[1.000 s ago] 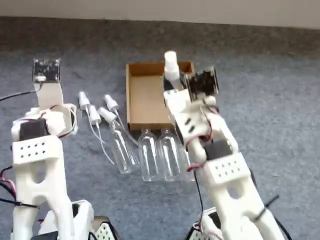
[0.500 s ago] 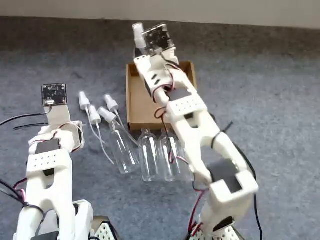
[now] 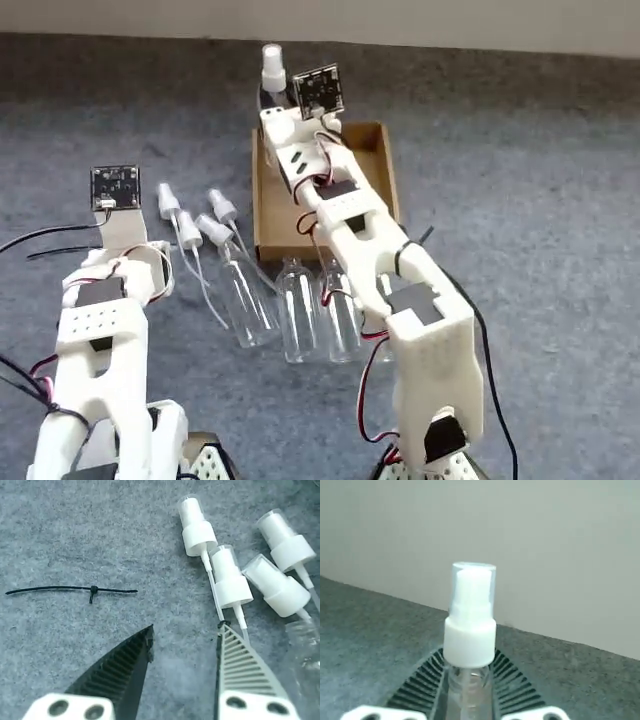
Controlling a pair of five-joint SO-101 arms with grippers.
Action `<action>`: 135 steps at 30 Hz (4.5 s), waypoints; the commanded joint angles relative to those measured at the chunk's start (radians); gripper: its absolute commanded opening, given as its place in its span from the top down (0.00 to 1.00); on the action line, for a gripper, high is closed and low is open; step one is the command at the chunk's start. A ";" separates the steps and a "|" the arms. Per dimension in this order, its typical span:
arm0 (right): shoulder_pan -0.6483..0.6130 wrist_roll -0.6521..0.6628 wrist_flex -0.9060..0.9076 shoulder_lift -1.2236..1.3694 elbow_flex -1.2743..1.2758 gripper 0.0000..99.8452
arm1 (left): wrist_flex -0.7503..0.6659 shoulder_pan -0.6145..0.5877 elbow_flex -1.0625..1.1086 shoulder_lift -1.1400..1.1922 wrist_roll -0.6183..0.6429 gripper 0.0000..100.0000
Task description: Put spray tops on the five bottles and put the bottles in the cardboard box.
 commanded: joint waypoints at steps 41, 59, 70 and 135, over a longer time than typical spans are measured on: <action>-0.028 -0.008 -0.054 0.012 0.015 0.85 | -0.020 0.019 -0.005 -0.018 0.005 0.80; -0.033 -0.008 -0.054 0.010 0.007 0.78 | -0.020 0.019 -0.005 -0.018 0.005 0.80; -0.041 0.061 0.028 0.007 -0.056 0.75 | -0.020 0.019 -0.005 -0.018 0.003 0.80; 0.369 0.046 2.130 -0.593 -0.584 0.75 | -0.110 0.018 0.050 -0.016 0.005 0.80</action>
